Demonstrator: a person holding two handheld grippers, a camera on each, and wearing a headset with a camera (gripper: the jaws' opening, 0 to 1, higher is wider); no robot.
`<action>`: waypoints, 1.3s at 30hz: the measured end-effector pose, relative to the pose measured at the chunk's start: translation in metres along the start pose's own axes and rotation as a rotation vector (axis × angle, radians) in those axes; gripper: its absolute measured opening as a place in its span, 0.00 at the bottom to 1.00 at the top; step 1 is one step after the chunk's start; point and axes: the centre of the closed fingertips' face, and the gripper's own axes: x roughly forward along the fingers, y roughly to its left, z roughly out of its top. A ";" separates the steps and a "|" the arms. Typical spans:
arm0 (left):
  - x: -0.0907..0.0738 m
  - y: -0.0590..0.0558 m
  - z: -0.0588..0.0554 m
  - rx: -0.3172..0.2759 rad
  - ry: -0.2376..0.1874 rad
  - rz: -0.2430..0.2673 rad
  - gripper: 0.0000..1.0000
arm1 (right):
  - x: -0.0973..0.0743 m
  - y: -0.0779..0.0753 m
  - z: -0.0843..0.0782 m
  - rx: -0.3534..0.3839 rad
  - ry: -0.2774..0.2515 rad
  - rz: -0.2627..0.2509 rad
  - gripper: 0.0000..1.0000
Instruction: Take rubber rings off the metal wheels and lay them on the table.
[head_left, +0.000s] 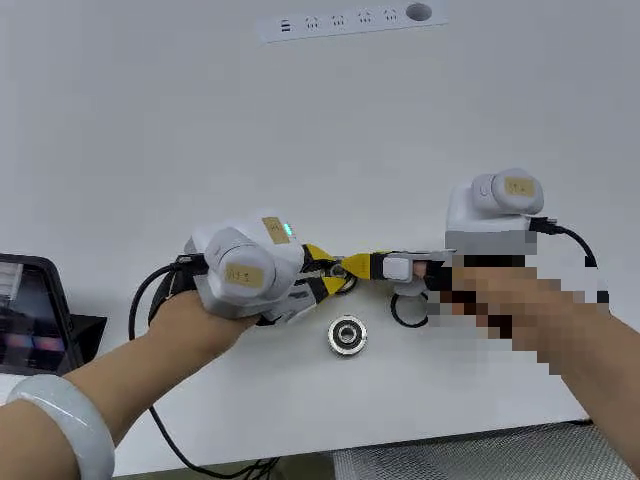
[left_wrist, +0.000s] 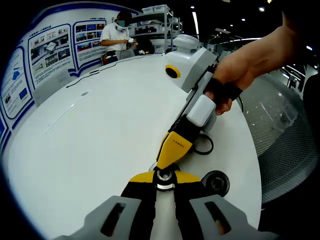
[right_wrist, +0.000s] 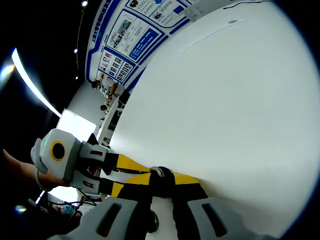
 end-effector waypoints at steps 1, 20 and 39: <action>0.000 0.000 0.000 0.000 0.000 0.001 0.13 | 0.000 0.001 0.000 0.001 0.001 0.001 0.16; 0.000 0.000 0.000 0.000 0.001 0.006 0.13 | -0.008 0.012 -0.007 0.035 0.004 0.026 0.15; -0.001 0.000 -0.001 0.000 0.002 0.010 0.13 | -0.015 0.012 -0.019 0.046 0.025 0.050 0.13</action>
